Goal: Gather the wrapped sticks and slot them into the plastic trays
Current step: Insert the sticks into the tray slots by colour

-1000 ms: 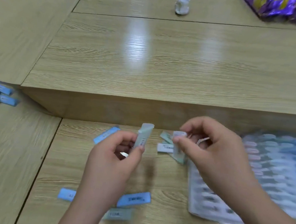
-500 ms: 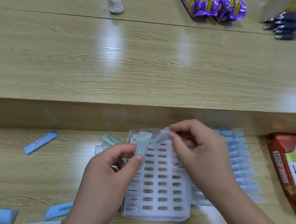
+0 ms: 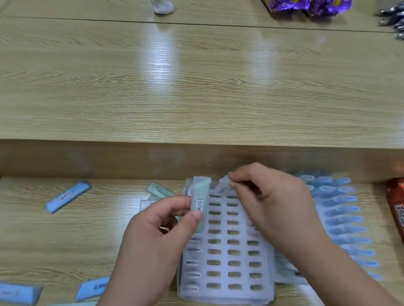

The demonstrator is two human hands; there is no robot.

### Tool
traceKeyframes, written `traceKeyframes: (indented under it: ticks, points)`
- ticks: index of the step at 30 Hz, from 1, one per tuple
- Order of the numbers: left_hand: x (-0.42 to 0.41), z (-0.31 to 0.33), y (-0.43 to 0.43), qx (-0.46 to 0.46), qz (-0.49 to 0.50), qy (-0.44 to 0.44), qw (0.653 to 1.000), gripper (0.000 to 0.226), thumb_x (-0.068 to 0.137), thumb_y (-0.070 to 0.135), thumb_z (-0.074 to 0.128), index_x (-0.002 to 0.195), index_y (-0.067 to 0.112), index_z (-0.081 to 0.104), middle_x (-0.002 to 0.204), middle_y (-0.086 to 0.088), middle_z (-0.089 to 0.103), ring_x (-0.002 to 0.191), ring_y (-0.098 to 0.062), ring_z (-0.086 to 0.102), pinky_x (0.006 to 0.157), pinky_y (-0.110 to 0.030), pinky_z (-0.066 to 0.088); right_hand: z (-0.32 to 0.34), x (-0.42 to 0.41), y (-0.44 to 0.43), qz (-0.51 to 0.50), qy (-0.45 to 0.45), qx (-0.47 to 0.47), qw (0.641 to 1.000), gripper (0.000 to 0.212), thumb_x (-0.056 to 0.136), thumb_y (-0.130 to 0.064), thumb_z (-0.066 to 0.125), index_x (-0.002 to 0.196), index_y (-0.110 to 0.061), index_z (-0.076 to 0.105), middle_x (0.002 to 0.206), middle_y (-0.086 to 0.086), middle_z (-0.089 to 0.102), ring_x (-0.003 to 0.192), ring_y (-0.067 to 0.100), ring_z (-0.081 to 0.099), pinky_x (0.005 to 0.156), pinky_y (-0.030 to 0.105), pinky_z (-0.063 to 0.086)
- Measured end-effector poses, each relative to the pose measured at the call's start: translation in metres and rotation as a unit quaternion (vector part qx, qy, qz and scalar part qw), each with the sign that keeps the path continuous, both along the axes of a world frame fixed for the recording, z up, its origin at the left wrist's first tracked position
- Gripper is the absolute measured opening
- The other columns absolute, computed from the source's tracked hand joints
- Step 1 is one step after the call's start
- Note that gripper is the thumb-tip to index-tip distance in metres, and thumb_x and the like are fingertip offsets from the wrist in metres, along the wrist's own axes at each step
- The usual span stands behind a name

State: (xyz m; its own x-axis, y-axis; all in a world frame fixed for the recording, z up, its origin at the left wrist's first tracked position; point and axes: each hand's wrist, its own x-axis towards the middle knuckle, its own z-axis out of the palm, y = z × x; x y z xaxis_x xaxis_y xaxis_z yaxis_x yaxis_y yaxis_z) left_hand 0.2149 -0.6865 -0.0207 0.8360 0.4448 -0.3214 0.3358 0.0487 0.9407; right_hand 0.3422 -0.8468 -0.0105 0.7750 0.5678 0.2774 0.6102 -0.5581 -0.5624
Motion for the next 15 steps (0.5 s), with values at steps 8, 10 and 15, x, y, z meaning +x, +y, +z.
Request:
traceKeyframes:
  ticks: [8,10,15]
  points:
    - [-0.001,-0.003,0.001,0.009,-0.003,-0.007,1.000,0.013,0.085,0.034,0.074,0.096,0.040,0.077,0.090,0.007,0.077,0.083,-0.014,0.073,0.072,-0.032,0.062,-0.003,-0.008,0.005,0.023,-0.036,-0.059,0.997,0.009,0.084,-0.015,0.076,0.092,-0.018,0.074,0.082,-0.007,0.073,0.078,0.019,0.069,0.059,0.035,0.055]
    - [-0.001,-0.003,0.001,0.015,-0.006,-0.011,1.000,0.013,0.085,0.034,0.075,0.095,0.041,0.077,0.088,0.007,0.077,0.082,-0.014,0.072,0.070,-0.029,0.062,-0.001,-0.009,0.007,0.045,-0.052,-0.089,0.994,0.009,0.084,-0.014,0.076,0.092,-0.017,0.075,0.081,-0.006,0.073,0.079,0.022,0.067,0.057,0.037,0.054]
    - [-0.002,0.008,-0.002,0.037,-0.005,-0.018,0.999,0.015,0.080,0.040,0.075,0.094,0.043,0.077,0.083,0.003,0.076,0.080,-0.026,0.070,0.072,-0.040,0.063,0.013,-0.013,0.002,0.039,-0.035,-0.066,0.996,0.024,0.091,-0.023,0.066,0.113,-0.021,0.073,0.100,-0.012,0.072,0.095,0.014,0.062,0.082,0.026,0.049]
